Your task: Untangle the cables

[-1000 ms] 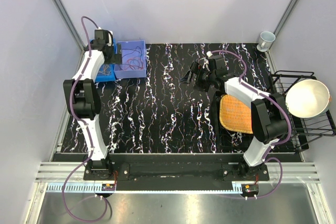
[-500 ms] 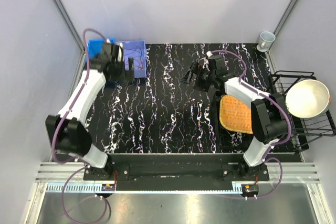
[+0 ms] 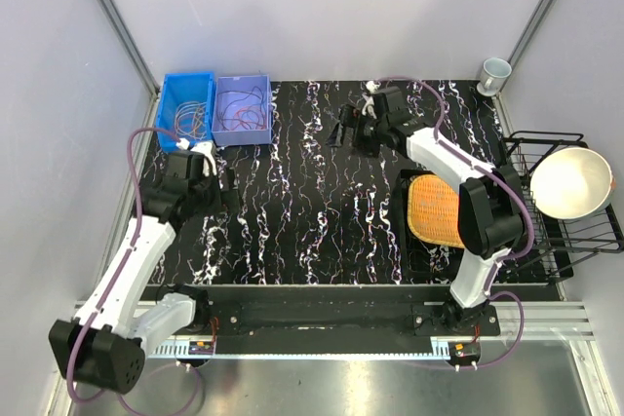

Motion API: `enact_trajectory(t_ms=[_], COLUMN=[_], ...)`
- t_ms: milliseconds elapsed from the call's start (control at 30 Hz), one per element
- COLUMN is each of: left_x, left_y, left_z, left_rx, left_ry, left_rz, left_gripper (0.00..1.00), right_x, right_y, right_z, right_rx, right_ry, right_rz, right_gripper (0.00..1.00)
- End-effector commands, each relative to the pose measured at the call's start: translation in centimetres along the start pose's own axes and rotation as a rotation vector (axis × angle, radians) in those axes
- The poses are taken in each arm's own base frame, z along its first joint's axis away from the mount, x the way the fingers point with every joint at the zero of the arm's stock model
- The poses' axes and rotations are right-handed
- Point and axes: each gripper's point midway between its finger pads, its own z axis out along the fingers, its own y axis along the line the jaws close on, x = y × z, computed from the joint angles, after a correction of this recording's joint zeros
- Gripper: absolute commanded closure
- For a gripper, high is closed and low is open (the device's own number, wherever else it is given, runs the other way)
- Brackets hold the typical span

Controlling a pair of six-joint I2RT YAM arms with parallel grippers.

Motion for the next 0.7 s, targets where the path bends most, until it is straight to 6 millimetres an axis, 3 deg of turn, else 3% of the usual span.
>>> enact_trajectory(t_ms=[0,100,200,367,400,467,600,667], left_x=[-2.7,-2.8,-2.7,-3.0,-3.1,-3.1,-3.5,-3.4], left_y=[-1.5,-1.7,-1.6,-1.7,-1.7,-1.6,-1.5,-1.5], left_z=[-1.0,-1.1,-1.2,-1.9,-2.3,-2.5,-3.2,-3.4], left_rx=[0.077,0.087,0.083,0.089,0.091,0.088,0.087,0.088], left_ry=[-0.152,-0.154,-0.155,-0.190,-0.206,-0.218,-0.254,-0.260], left_rz=[-0.005,-0.003,-0.002,-0.005,-0.007,-0.009,-0.010,-0.011], left_gripper=[0.01,0.01,0.01,0.01,0.01,0.01,0.01,0.01], right_x=[-1.7,-3.2,-4.8,-5.4,-5.7,-5.9,-6.8,-7.6], right_y=[5.1,6.3,5.5,5.5,5.9,4.7,4.1,1.9], right_z=[-3.1,-5.0,-6.4,-7.4,-8.4,-8.4,-10.5,-11.5], right_rx=[-0.023,0.001,0.090,0.067,0.058,0.087,0.122,0.237], right_ry=[-0.090,-0.175,-0.260,-0.368,-0.411,-0.475,-0.602,-0.663], right_rz=[-0.239,-0.315,-0.336,-0.391,-0.394,-0.385,-0.404,-0.360], right_gripper=[0.00,0.00,0.00,0.00,0.00,0.00,0.00,0.00])
